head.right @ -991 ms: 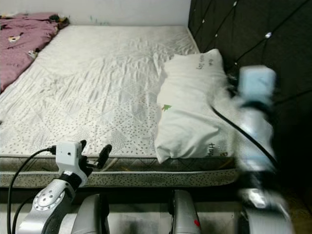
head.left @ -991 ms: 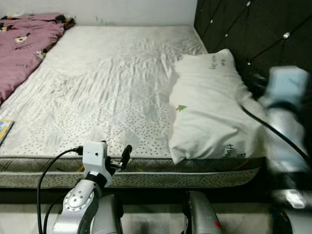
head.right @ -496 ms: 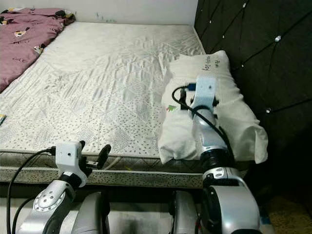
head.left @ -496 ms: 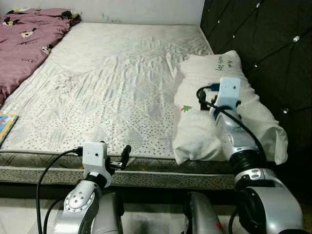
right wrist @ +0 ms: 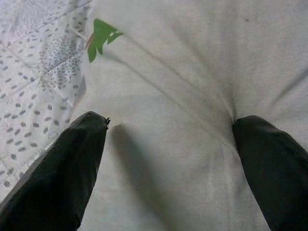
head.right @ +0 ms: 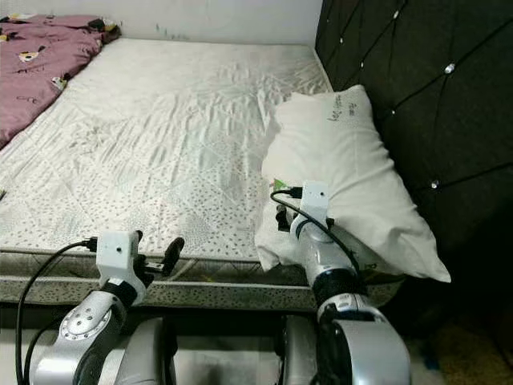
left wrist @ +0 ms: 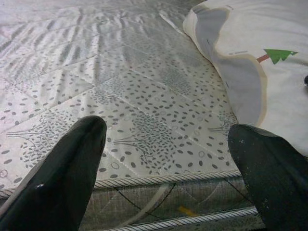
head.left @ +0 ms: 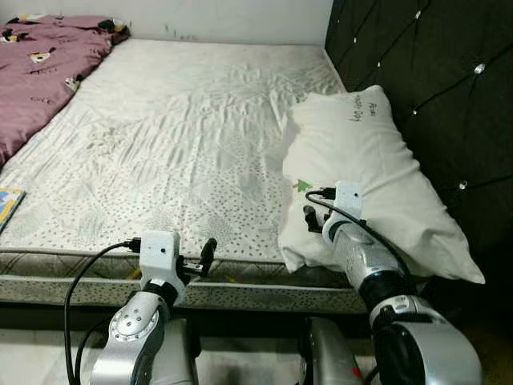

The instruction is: Clean up the room

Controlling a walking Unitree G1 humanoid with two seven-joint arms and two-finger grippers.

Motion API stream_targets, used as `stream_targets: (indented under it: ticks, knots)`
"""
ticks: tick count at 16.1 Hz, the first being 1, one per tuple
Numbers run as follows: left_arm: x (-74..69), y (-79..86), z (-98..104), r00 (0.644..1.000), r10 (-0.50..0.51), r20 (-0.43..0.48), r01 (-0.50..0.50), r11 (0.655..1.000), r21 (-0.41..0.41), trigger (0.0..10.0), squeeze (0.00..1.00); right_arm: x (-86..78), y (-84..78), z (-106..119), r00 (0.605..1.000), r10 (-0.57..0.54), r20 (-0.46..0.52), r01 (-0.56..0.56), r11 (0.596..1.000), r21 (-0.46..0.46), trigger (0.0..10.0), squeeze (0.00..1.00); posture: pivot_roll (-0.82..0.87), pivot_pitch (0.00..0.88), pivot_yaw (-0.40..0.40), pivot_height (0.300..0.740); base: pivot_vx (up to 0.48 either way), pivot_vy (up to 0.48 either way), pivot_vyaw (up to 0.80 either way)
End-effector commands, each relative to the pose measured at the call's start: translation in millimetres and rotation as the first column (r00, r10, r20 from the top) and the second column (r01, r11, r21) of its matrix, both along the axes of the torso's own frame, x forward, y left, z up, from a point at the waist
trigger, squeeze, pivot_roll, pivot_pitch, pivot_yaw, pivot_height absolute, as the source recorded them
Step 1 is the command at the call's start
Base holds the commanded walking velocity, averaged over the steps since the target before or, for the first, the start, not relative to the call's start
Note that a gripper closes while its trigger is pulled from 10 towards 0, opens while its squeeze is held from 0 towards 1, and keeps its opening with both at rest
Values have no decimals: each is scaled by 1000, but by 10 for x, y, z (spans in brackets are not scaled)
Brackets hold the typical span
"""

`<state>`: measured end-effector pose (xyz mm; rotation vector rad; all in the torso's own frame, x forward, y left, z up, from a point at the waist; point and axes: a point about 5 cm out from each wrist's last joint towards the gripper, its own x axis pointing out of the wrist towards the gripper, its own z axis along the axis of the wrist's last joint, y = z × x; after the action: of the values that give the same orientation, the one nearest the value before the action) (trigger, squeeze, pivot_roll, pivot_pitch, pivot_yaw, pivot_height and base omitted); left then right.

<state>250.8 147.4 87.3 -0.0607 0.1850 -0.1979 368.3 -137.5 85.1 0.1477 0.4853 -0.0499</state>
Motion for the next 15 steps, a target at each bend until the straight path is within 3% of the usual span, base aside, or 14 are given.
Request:
stream_targets:
  ticks: [1,3,4,6,8,9,11,12,15]
  knots:
    - [15,28,-14,1000,17,-12,-17,1000,11,10000,0,-79,7,-150,997,-6,-81,9,999,35,10000,0,63,7,-35,556,0,0,0]
    - [41,34,-9,1000,20,-9,-20,1000,14,10000,0,9,3,15,999,20,29,-20,1000,13,10000,0,63,0,-35,556,0,0,0]
    - [60,43,11,1000,26,5,-26,999,19,10000,0,92,-12,223,985,32,168,-32,999,-5,10000,0,63,0,-34,556,0,0,0]
    - [84,64,46,999,43,28,-43,999,21,10000,0,148,-23,456,948,68,311,-57,997,-42,10000,0,60,0,-33,556,0,0,0]
    - [108,116,127,993,81,83,-82,997,7,10000,0,126,-47,628,899,100,426,-75,994,-75,10000,0,57,0,-33,556,0,0,0]
    - [144,193,240,977,139,164,-137,990,-19,10000,0,-21,-69,751,827,140,545,-92,989,-115,10000,0,45,0,-27,556,0,0,0]
    - [158,236,300,962,174,210,-170,985,-37,10000,0,-148,-74,774,799,139,585,-95,990,-106,10000,0,40,0,-25,556,0,0,0]
    - [182,250,313,957,184,225,-182,983,-31,10000,0,-184,-88,789,789,112,604,-99,994,-54,10000,0,33,0,-24,556,0,0,0]
    - [246,289,349,942,213,259,-209,977,-42,10000,0,-195,-131,929,742,105,662,-88,994,-59,10000,0,24,0,-23,570,0,0,0]
